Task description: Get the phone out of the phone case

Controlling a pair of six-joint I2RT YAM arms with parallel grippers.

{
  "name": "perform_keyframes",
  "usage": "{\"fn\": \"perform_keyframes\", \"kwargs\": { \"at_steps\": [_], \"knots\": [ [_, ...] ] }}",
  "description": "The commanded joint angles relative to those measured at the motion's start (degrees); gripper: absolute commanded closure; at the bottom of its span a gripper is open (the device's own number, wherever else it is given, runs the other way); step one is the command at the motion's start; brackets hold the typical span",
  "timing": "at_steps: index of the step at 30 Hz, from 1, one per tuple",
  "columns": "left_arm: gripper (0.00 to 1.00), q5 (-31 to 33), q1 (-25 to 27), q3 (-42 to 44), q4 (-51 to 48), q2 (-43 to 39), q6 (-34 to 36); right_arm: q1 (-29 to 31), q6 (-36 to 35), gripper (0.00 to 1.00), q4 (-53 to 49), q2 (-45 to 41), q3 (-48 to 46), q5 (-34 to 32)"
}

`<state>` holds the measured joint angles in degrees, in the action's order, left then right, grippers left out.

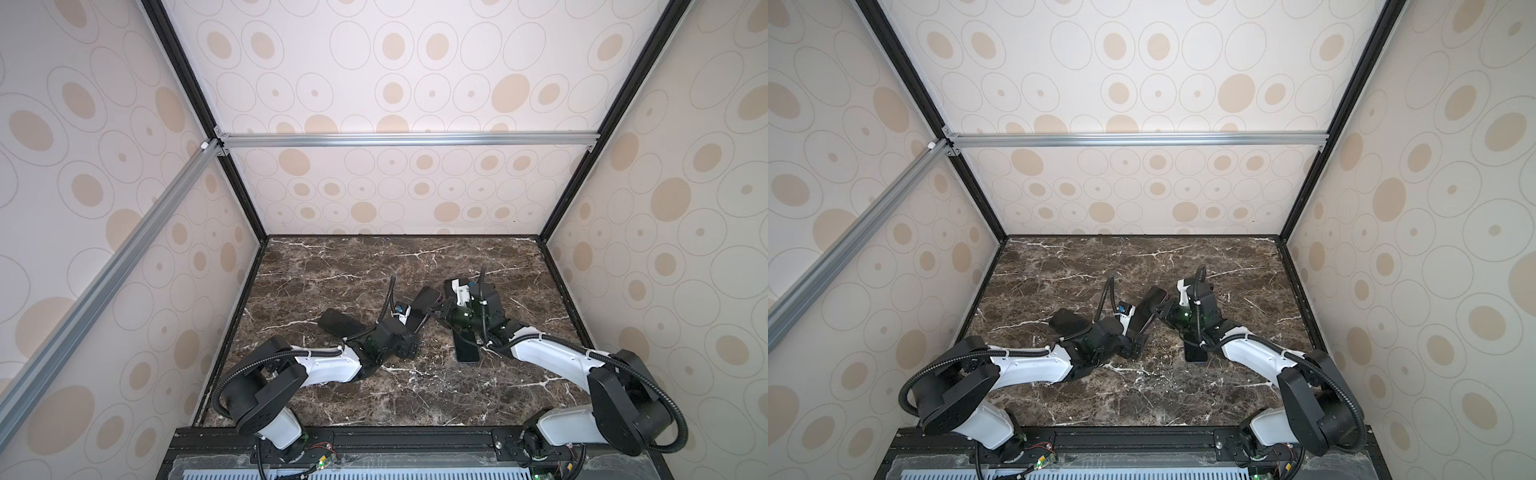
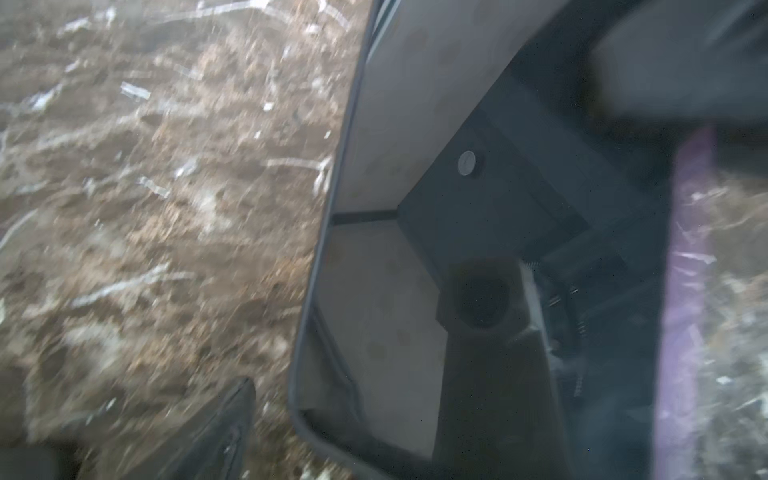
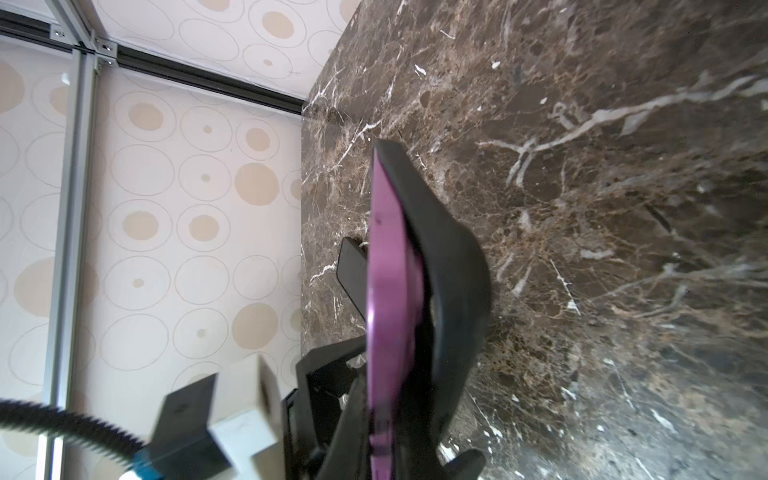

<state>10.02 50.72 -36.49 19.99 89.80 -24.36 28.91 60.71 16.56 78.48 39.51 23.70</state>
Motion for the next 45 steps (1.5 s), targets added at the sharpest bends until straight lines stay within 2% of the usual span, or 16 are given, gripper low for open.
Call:
{"fn": "perform_keyframes", "kwargs": {
  "at_steps": [1,7,10,13,19,21,24,27,33,39,42,45],
  "knots": [
    [0.06,3.4,-0.2,1.0,-2.5,-0.7,-1.0,0.3,1.8,1.0,3.8,-2.6,-0.1,0.6],
    [0.05,0.0,-0.2,5.8,4.7,-7.0,-0.6,-1.1,-2.9,1.0,-0.6,-5.0,0.2,-0.4],
    [0.06,-2.5,-0.5,9.1,8.7,-13.6,-0.4,-2.7,-10.7,1.0,-4.5,-6.9,1.2,0.9],
    [0.1,-6.7,-2.0,11.9,12.7,-19.9,-0.6,-4.9,-19.5,1.0,-9.0,-7.2,3.5,7.3],
    [0.09,-20.6,-11.9,13.2,18.7,-28.2,-4.1,-5.8,-41.0,1.0,-18.4,-8.6,7.8,17.5],
    [0.08,-25.0,-15.3,10.3,16.3,-27.9,-3.9,-5.7,-47.3,1.0,-22.2,-8.5,9.4,20.6],
    [0.05,-29.3,-16.8,5.8,12.5,-26.6,-1.1,-4.7,-55.8,1.0,-24.5,-9.2,9.6,21.6],
    [0.05,-32.0,-17.5,2.7,10.4,-26.0,0.5,-3.6,-63.2,1.0,-24.1,-11.1,8.0,18.9],
    [0.06,-36.6,-20.9,-1.4,5.5,-26.3,5.0,-3.3,-82.9,1.0,-32.5,-11.5,11.3,13.5],
    [0.1,-50.5,-23.8,-9.5,-3.3,-21.9,15.0,-3.3,-102.3,1.0,-29.6,-12.0,9.3,12.8],
    [0.1,-54.5,-23.8,-15.2,-12.8,-19.3,22.5,-3.3,-106.9,1.0,-29.3,-11.8,10.0,12.9],
    [0.1,-55.8,-23.6,-19.5,-19.6,-17.2,27.7,-2.6,-109.4,1.0,-30.5,-10.7,11.6,13.9]
  ]
}}
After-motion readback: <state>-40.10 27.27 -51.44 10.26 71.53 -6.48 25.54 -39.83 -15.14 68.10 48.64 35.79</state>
